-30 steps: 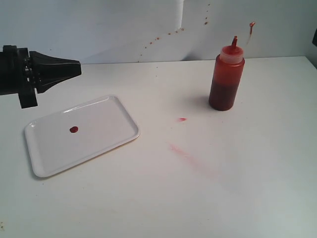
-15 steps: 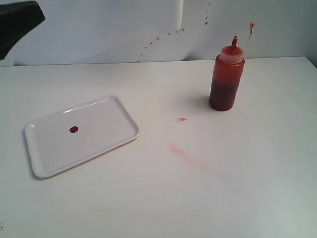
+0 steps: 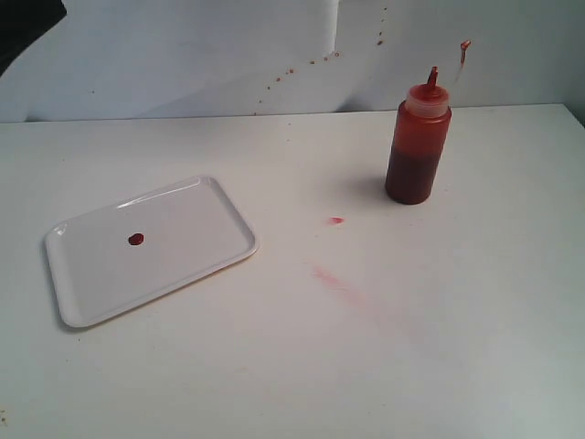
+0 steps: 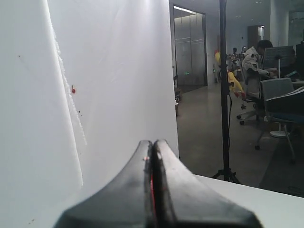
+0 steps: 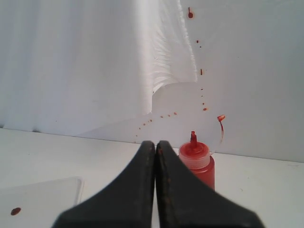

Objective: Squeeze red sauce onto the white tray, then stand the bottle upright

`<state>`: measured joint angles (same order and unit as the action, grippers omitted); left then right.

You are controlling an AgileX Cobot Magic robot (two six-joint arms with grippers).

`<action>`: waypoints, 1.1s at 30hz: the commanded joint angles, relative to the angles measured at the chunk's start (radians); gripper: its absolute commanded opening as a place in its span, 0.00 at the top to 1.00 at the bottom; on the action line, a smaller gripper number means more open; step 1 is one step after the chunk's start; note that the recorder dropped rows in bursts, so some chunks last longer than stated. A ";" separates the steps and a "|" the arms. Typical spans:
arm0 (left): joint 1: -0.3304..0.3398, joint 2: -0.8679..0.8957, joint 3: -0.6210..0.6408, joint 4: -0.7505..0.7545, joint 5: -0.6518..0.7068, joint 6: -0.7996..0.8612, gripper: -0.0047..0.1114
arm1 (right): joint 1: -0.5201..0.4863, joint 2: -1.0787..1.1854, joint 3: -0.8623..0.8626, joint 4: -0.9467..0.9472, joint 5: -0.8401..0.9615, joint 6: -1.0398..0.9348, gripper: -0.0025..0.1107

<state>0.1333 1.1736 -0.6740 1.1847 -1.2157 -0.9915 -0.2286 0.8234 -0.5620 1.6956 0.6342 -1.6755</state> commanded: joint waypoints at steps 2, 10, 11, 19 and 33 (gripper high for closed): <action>-0.006 -0.075 0.007 0.093 0.055 -0.136 0.96 | 0.001 -0.005 0.006 0.012 -0.004 0.001 0.98; -0.073 -0.486 0.109 0.225 0.621 -0.470 0.96 | 0.001 -0.005 0.006 0.012 -0.006 0.001 0.98; -0.084 -0.540 0.139 0.211 0.701 -0.484 0.96 | 0.001 -0.005 0.006 0.012 -0.006 0.001 0.98; -0.098 -0.906 0.263 0.177 0.932 -0.535 0.96 | 0.001 -0.005 0.006 0.012 -0.006 0.001 0.98; -0.100 -1.031 0.316 -0.138 1.009 -0.324 0.96 | 0.001 -0.005 0.006 0.012 -0.006 0.001 0.98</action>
<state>0.0407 0.1461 -0.3956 1.2990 -0.2576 -1.5274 -0.2286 0.8234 -0.5620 1.6956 0.6296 -1.6745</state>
